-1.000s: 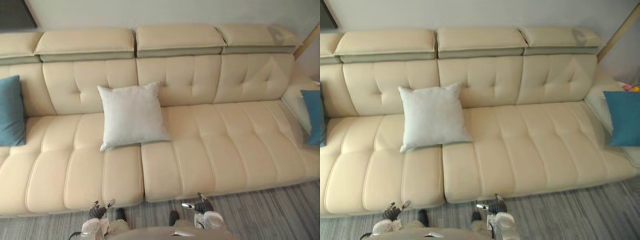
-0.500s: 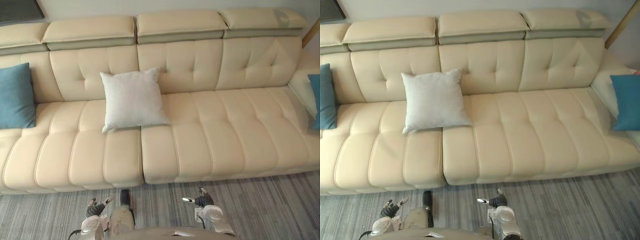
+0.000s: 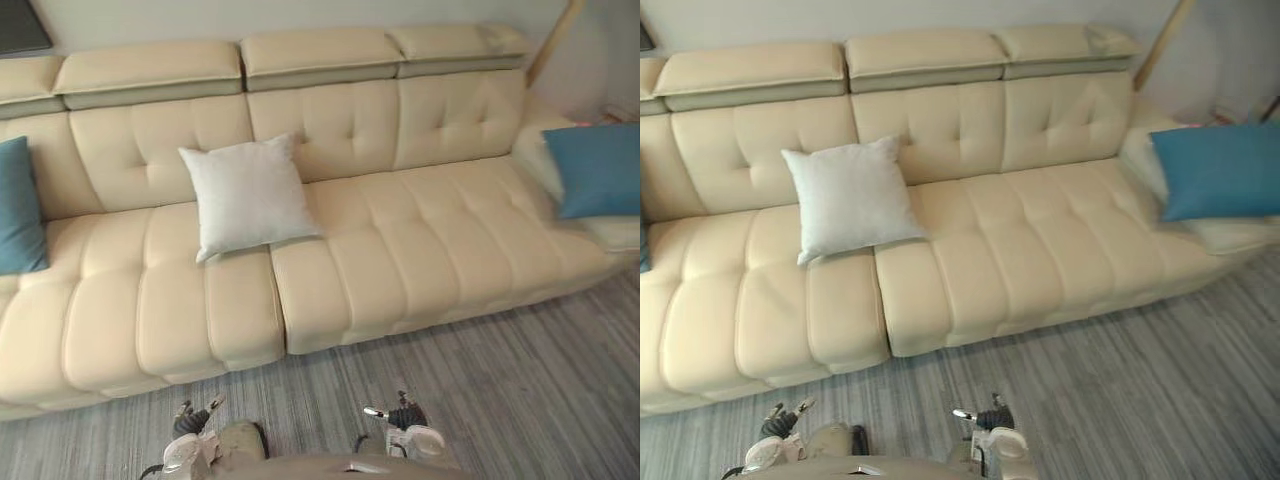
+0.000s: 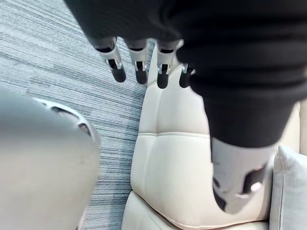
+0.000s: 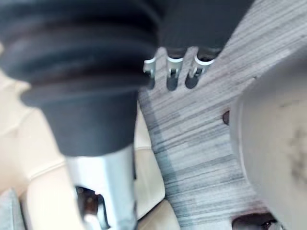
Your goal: Pick up cushions and gather them together orderly.
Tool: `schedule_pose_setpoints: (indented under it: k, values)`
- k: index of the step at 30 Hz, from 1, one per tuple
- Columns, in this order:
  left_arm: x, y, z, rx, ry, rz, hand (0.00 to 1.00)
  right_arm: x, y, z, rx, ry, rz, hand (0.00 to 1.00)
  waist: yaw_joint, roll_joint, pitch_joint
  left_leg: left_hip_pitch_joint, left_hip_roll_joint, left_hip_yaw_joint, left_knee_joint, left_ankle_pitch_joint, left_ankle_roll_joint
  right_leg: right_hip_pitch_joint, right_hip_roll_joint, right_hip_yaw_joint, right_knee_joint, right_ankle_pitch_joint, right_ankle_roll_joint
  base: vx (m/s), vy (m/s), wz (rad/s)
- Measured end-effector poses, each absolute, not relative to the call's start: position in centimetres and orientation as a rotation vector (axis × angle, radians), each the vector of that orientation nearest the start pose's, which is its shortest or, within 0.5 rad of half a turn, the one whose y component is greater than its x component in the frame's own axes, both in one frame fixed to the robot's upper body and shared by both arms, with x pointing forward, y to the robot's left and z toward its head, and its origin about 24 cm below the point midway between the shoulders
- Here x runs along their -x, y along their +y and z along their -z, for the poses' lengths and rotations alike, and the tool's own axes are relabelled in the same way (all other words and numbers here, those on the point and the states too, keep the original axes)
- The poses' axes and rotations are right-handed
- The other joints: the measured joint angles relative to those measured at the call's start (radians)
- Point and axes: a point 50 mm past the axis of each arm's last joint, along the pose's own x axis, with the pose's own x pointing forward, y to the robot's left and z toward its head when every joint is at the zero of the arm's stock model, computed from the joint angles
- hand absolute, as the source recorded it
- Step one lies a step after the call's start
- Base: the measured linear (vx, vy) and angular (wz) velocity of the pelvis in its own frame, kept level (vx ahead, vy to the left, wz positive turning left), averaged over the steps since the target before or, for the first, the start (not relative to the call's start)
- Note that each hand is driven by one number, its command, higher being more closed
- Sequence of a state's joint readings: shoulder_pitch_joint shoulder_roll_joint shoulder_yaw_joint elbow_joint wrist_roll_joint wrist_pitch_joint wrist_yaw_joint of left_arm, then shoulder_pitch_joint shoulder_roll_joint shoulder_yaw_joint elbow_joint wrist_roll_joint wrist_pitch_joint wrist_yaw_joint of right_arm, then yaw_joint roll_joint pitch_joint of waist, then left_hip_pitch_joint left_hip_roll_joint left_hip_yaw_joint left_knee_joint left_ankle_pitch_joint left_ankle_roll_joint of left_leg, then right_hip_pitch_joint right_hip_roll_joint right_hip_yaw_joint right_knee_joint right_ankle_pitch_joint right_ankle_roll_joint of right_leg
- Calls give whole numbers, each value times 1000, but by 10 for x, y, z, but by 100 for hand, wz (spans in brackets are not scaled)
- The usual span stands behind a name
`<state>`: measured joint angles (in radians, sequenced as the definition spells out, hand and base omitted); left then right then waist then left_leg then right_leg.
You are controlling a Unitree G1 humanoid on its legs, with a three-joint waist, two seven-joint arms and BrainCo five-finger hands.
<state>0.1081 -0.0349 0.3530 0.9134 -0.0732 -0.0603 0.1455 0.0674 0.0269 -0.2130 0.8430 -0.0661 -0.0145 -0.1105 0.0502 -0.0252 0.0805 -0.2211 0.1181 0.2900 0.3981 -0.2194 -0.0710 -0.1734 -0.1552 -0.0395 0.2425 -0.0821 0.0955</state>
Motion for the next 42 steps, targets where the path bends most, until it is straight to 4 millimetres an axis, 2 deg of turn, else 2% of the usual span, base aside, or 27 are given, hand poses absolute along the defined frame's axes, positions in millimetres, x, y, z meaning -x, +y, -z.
schedule_pose_setpoints:
  k: [2,4,9,11,12,13,14,15,16,17,18,20,22,24,25,26,28,30,33,34,35,36,37,38,40,41,42]
  values:
    - [-103,199,152,166,966,-519,0,-138,-182,139,-8,902,288,0,-4,0,0,-2,-16,-4,-15,-2,3,-2,3,22,-43,38,-12,-97,107,-56]
    - [-104,199,152,143,974,-495,0,-134,-182,141,-11,915,292,0,-9,-12,-8,0,-29,-4,-34,-2,4,0,7,43,-88,63,-21,-40,48,-42]
    - [-104,198,154,125,992,-470,0,-131,-185,142,-18,923,310,0,-15,-13,-5,52,7,57,-31,-2,4,-5,57,111,-106,76,-33,4,-34,-62]
    - [-104,198,154,125,997,-460,0,-131,-184,142,-19,923,310,0,-12,-8,-6,77,48,122,-35,-1,4,-10,53,24,-116,81,-92,79,-60,-106]
    - [-105,198,154,124,996,-459,0,-130,-184,143,-20,926,309,0,-11,6,-4,95,87,182,-38,6,4,-24,29,-114,-102,95,-140,72,-33,-100]
    - [-105,198,154,124,997,-458,0,-131,-184,143,-20,926,309,0,-11,5,-5,105,99,206,-38,9,7,-26,16,-167,-94,98,-146,129,-52,-127]
    - [-105,198,154,122,998,-457,0,-130,-184,143,-20,928,311,0,-11,1,-8,124,119,248,-39,8,1,-36,-13,-279,-72,104,-158,183,-92,-116]
    - [-106,199,154,113,999,-452,0,-129,-185,144,-20,936,311,0,-14,2,-9,153,142,295,-44,12,-8,-39,-33,-392,-47,114,-150,264,-145,-142]
    - [-107,197,154,107,1001,-437,0,-128,-186,144,-22,941,320,0,-15,3,-10,183,147,325,-66,24,-27,-40,-30,-489,-29,121,-141,192,-115,-119]
    - [-108,196,154,105,1002,-427,0,-128,-188,145,-23,943,327,0,-14,6,-9,198,148,330,-79,30,-35,-39,-27,-514,-25,117,-140,155,-122,-100]
    - [-113,193,153,100,994,-409,0,-127,-193,144,-18,944,340,0,-12,5,-13,229,148,344,-110,38,-46,-39,-12,-514,-22,108,-135,137,-124,-84]
    - [-121,175,153,115,986,-343,0,-120,-208,145,-5,957,386,0,-23,49,-23,279,141,373,-165,58,-70,-62,13,-453,1,72,-118,167,-135,-88]
    - [-122,172,153,123,989,-330,0,-116,-216,146,-8,978,414,0,-28,59,-28,292,146,370,-135,73,-79,-84,20,-407,33,36,-113,144,-118,-77]
    - [-123,173,153,123,989,-332,0,-115,-215,147,-23,985,419,0,-33,57,-25,278,194,348,27,79,-73,-75,32,-360,67,7,-117,125,-100,-79]
    - [-119,173,154,124,998,-334,0,-114,-213,148,-24,992,414,0,-25,55,-22,244,231,309,161,96,-47,-60,47,-320,71,-8,-124,100,-57,-86]
    - [-117,172,155,126,1001,-335,0,-114,-213,148,-22,997,413,0,-17,52,-16,197,254,233,300,84,-25,-48,60,-275,72,-28,-135,119,16,-110]
    - [-119,171,154,129,993,-333,0,-123,-212,146,-23,977,408,0,-5,68,-7,91,209,86,442,-25,-25,-36,86,-203,73,-41,-136,83,86,-116]
    - [-121,173,152,129,971,-341,0,-125,-210,146,-36,980,409,0,19,66,-5,27,133,13,387,-80,-7,-32,110,-115,66,-43,-134,101,100,-133]
    - [-121,175,150,134,959,-356,0,-129,-208,145,-34,977,400,0,38,71,0,-31,55,-89,194,-86,-1,-31,124,-25,69,-53,-118,107,232,-131]
    - [-121,171,151,153,963,-358,0,-132,-208,144,-21,968,389,0,41,91,3,-27,49,-135,90,-69,-14,-33,161,7,68,-56,-110,88,261,-155]
    - [-113,171,154,163,987,-376,0,-134,-208,143,-15,961,388,0,58,115,-4,-21,50,-123,86,-51,5,-50,173,29,125,-61,-103,97,198,-129]
    - [-110,174,154,161,994,-386,0,-135,-204,142,-22,956,388,0,55,103,-5,-18,48,-110,85,-59,4,-66,167,21,184,-83,-96,206,183,-81]
    - [-114,184,152,133,978,-390,0,-134,-196,144,-46,963,389,0,43,52,2,15,12,-86,57,-64,10,-43,140,31,243,-128,-84,329,177,-28]
    - [-116,189,151,118,970,-393,0,-132,-191,145,-59,972,386,0,41,15,-6,29,-17,-63,46,-72,22,-11,119,31,194,-170,-66,327,147,-24]
    - [-113,187,152,122,984,-392,0,-129,-188,146,-66,971,384,0,49,14,-24,54,-32,-39,42,-101,36,19,107,64,155,-176,-32,280,153,-49]
    - [-111,185,154,121,994,-384,0,-128,-187,146,-68,974,382,0,53,16,-22,84,-38,-15,27,-114,46,5,105,74,209,-183,-20,275,163,-61]
    - [-112,184,154,120,995,-377,0,-131,-185,145,-75,964,378,0,58,19,-14,121,-44,11,18,-116,63,-31,94,79,319,-189,9,223,92,-45]
